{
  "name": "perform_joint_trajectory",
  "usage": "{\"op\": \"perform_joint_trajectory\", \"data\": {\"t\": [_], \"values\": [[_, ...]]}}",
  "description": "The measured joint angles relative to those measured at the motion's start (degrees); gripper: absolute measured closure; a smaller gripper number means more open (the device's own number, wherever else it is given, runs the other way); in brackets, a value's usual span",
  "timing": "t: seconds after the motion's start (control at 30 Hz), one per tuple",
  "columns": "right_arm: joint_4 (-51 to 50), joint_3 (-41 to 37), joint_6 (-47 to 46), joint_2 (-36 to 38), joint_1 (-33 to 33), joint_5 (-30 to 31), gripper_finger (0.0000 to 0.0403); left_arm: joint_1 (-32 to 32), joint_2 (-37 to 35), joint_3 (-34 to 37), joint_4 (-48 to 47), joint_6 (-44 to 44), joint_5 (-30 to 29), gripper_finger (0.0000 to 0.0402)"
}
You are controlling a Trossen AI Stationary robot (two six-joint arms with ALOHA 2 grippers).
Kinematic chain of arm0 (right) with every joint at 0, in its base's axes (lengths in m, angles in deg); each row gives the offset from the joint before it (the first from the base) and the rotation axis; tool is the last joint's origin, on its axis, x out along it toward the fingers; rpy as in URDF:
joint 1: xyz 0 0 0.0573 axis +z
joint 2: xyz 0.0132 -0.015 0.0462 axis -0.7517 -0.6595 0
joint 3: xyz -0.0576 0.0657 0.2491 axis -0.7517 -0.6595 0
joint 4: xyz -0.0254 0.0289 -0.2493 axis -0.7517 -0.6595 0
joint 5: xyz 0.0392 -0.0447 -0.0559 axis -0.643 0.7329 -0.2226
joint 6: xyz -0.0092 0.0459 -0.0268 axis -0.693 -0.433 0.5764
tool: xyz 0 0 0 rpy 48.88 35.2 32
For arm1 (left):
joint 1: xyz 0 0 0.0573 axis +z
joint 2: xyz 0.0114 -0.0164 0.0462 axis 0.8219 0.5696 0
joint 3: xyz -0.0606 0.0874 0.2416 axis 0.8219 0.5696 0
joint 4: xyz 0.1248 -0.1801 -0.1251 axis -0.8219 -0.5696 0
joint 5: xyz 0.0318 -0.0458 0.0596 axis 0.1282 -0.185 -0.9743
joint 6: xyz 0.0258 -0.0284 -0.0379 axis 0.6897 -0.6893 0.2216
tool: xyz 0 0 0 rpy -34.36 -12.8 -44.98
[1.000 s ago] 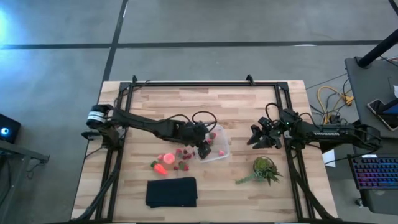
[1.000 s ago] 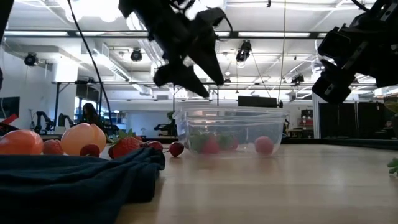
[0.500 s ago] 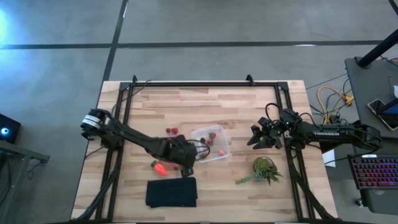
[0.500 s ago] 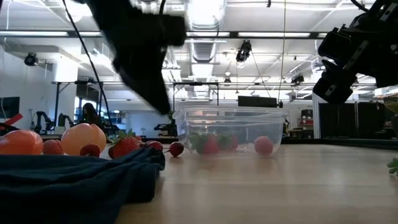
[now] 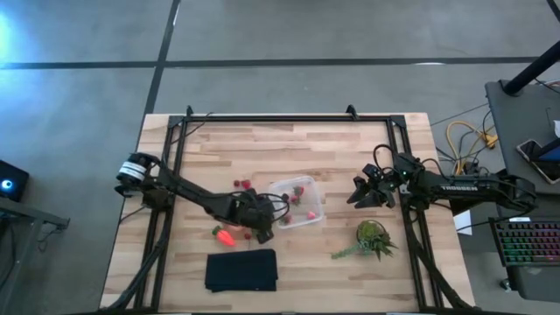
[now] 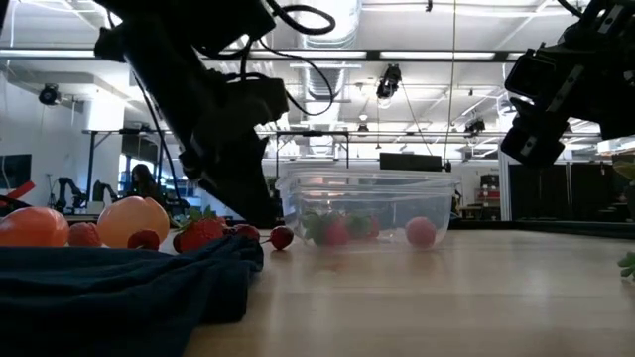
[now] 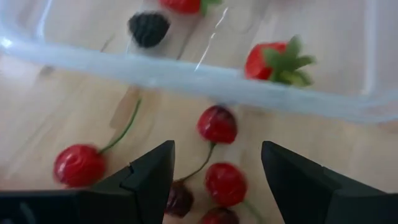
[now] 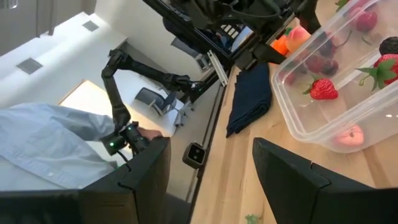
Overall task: Pick and placing Produce into tupperware
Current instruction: Put the red cherry into the container
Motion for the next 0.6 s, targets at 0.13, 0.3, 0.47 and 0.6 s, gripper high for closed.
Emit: {"op": "perform_joint_trajectory", "data": {"t": [0.13,0.3,0.47,0.6], "values": [[0.00,0.00,-0.10,0.00,0.02,0.42,0.0184,0.01,-0.13,1.74,5.48,3.80,0.53,0.0176],[-0.05,0.00,-0.21,0.02,0.02,1.74,0.0184,1.12,1.52,1.92,6.07,4.15,0.90,0.0176],[-0.89,0.00,-0.46,0.00,0.04,2.01,0.0184,2.73,3.61,1.94,8.37,4.10,2.75,0.0176],[-1.32,0.00,-0.50,0.02,0.04,2.04,0.0184,4.08,4.51,1.90,10.94,4.02,5.89,0.0199]]}}
